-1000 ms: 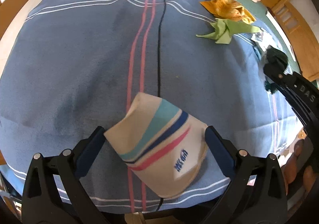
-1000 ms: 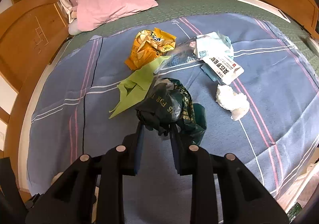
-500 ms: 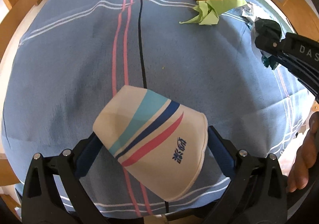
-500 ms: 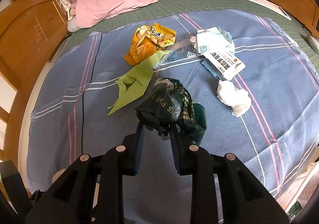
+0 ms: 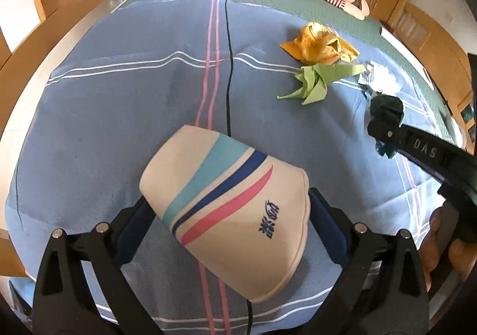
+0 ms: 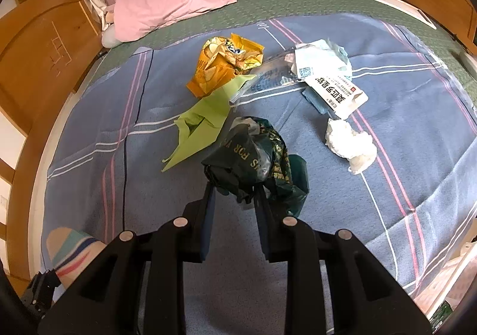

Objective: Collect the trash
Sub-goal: 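Lift the paper cup with the left tool while the right tool holds the green bag, then swing both tools over the white bin and release the cup and green bag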

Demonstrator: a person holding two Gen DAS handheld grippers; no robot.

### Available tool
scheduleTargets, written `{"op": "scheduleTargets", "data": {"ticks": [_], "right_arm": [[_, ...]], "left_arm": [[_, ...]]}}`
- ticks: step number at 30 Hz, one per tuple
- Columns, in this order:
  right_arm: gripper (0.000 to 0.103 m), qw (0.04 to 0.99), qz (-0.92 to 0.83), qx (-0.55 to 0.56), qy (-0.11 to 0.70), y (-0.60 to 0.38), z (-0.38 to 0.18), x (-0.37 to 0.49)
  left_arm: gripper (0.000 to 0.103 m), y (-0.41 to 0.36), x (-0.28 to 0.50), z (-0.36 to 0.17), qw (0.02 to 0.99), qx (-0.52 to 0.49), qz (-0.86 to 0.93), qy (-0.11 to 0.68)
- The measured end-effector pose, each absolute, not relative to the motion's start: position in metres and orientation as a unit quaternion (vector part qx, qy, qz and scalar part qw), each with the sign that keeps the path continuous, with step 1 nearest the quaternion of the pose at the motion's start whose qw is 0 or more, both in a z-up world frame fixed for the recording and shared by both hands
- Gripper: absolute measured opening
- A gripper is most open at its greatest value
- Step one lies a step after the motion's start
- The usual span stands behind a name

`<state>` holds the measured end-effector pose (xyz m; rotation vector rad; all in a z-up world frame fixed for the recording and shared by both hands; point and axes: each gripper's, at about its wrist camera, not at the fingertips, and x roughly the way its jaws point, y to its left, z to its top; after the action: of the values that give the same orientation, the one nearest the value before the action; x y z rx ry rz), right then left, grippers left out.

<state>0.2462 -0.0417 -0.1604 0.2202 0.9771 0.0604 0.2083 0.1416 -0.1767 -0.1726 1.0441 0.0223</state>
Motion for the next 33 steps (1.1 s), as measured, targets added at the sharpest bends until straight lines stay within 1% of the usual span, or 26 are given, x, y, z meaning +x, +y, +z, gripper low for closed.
{"op": "scheduleTargets", "data": {"ticks": [17, 20, 23, 25, 29, 33], "right_arm": [[0.027, 0.876, 0.028, 0.110, 0.468, -0.042, -0.162, 0.246], [0.027, 0.889, 0.046, 0.172, 0.421, -0.060, -0.145, 0.239], [0.027, 0.904, 0.051, 0.189, 0.381, -0.080, -0.124, 0.221], [0.027, 0.905, 0.060, 0.196, 0.372, -0.100, -0.111, 0.206], [0.027, 0.891, 0.077, 0.211, 0.393, -0.147, -0.094, 0.184], [0.027, 0.882, 0.049, 0.172, 0.436, -0.191, -0.087, 0.153]], "left_arm": [[0.097, 0.139, 0.206, -0.174, 0.865, -0.079, 0.000, 0.496], [0.097, 0.137, 0.204, -0.164, 0.872, -0.097, -0.013, 0.480], [0.097, 0.128, 0.203, -0.149, 0.880, -0.120, -0.056, 0.456], [0.097, 0.117, 0.203, -0.138, 0.881, -0.143, -0.103, 0.440], [0.097, 0.097, 0.203, -0.131, 0.869, -0.175, -0.170, 0.430], [0.097, 0.075, 0.196, -0.124, 0.850, -0.198, -0.243, 0.423]]}}
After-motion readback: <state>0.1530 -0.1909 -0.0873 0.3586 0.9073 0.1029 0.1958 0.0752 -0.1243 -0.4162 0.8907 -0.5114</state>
